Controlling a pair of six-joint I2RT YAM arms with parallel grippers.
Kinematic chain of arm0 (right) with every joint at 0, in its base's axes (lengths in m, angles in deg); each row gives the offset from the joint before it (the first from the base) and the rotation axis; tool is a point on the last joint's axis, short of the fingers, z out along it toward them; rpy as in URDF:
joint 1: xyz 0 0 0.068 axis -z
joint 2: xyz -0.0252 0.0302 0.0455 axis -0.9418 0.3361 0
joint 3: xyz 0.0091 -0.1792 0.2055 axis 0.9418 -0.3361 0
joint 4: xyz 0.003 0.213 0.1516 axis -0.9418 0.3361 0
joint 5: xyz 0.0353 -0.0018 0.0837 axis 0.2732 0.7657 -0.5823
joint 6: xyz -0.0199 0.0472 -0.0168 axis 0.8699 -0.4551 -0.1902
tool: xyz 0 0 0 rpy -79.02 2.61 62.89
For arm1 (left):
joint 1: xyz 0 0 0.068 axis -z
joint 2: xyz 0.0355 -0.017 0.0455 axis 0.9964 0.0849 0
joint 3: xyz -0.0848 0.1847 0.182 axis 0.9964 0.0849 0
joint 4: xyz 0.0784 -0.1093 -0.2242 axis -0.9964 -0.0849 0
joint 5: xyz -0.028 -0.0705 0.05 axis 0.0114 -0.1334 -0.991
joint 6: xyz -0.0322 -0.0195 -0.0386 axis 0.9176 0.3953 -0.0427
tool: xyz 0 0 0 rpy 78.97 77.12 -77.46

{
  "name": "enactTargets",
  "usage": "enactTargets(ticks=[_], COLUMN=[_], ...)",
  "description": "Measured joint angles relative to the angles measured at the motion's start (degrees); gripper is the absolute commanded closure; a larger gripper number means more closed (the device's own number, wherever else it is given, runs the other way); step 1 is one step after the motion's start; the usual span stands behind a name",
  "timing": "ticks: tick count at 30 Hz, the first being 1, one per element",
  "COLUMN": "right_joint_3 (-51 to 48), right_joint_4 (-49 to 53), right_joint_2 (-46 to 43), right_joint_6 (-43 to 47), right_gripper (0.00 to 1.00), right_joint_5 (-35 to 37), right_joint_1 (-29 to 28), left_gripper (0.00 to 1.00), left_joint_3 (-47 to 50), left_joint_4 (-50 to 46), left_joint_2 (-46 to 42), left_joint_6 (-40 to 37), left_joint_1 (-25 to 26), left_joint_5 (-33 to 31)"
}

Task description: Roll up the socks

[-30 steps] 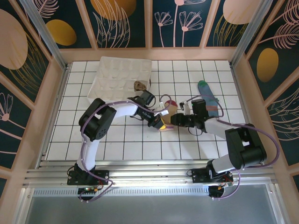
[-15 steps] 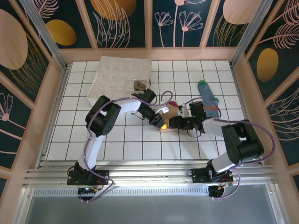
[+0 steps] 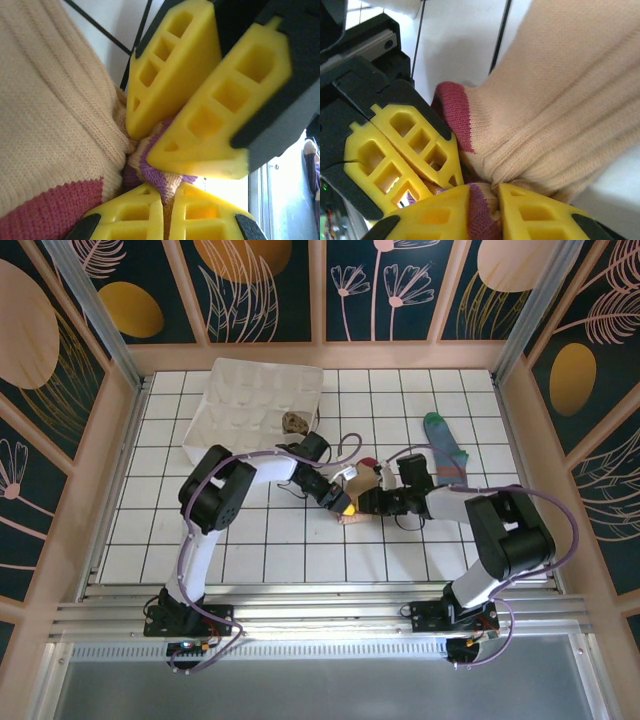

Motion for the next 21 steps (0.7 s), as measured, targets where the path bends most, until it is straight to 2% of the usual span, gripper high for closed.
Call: enactTargets(ticks=[2,7,12,15,18,21], right_joint_3=[1.9,6.8,11.3,13.2,14.4,15.3], right_joint_4=[1.7,6.0,10.5,13.1,15.0,16.4], right_joint_2=[1.4,5.9,9.6,10.5,11.1,11.5], right_joint_6=[0.2,0.5,0.6,0.6,1.1,1.7], right_gripper=[1.00,1.00,1.00,1.00,1.00,1.00], right_joint_5=[0.5,0.9,0.4,0.4,0.5,0.5], right_joint_1=[-0.6,-1.6,-1.8,-1.9,-1.9,-1.9], left_gripper=[0.92,0.77,0.69,0.68,0.62,0.55], left_joint_3=[2.3,8.5,12.9,16.3,20.4,24.3], left_joint_4=[2.3,8.7,14.0,16.5,18.9,21.0], left_joint_2=[-1.7,-6.9,-11.7,-15.6,-21.2,-27.5], left_joint_6=[1.7,3.8,2.4,-0.1,-4.9,-12.3], left_joint_1=[0.0,0.0,0.0,0.0,0.4,3.1], left_joint_5=[-1.7,-8.0,-15.2,-18.7,-22.8,-30.0])
